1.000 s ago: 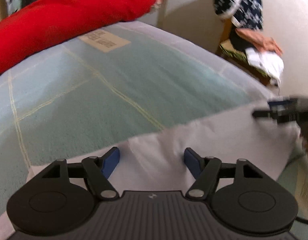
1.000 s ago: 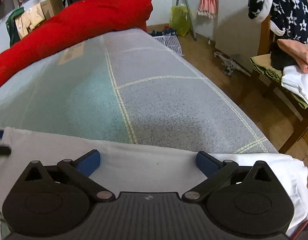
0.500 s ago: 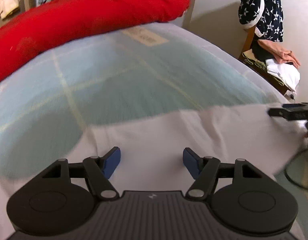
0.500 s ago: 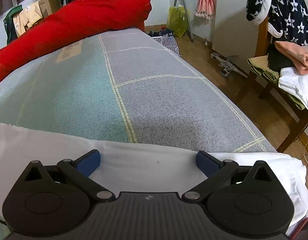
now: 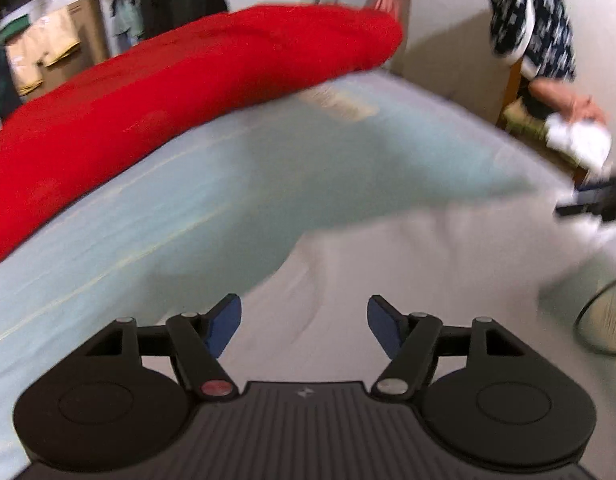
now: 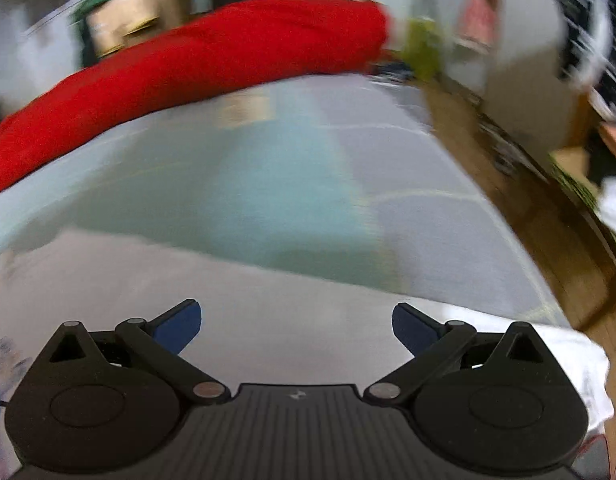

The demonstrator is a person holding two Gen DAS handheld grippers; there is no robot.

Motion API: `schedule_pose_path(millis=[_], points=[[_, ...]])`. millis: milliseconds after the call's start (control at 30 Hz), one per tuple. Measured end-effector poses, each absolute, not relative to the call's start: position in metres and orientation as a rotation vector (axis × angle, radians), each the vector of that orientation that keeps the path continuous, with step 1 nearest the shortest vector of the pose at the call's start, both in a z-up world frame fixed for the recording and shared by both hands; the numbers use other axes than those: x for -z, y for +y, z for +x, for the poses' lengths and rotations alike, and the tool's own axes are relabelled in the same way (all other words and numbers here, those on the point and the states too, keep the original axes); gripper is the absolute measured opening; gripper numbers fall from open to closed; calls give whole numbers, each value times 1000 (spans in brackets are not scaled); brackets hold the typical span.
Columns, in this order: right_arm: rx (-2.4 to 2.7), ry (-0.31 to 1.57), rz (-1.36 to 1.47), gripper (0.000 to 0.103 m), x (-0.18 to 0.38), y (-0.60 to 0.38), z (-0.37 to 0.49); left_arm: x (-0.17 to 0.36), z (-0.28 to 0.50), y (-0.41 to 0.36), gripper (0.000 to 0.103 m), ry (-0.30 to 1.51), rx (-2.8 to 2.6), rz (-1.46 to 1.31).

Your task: Fold clothes

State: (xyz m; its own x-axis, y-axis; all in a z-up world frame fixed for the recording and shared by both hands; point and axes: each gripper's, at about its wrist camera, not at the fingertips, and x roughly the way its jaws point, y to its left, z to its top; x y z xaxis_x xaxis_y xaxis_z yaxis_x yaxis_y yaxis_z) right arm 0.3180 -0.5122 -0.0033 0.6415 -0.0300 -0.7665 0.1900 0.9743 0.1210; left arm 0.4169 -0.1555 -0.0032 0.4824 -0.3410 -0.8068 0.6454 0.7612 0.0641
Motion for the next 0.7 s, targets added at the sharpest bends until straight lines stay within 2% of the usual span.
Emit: schedule_pose_path(millis=[100, 200, 367, 500, 700], points=[[-24, 887, 140, 103, -10, -451, 320, 14, 394, -117, 70, 953, 583, 409], [-165, 920, 75, 103, 0, -382, 326, 37, 376, -97, 70, 972, 575, 395], [-216, 991, -74, 103, 54, -299, 337, 79, 362, -83, 71, 933, 577, 321], [-155, 907, -65, 103, 67, -295, 323, 84, 354, -67, 74, 880, 583, 222], [-122, 866, -41, 103, 68, -295, 316, 82, 316, -41, 73, 849, 620, 255]])
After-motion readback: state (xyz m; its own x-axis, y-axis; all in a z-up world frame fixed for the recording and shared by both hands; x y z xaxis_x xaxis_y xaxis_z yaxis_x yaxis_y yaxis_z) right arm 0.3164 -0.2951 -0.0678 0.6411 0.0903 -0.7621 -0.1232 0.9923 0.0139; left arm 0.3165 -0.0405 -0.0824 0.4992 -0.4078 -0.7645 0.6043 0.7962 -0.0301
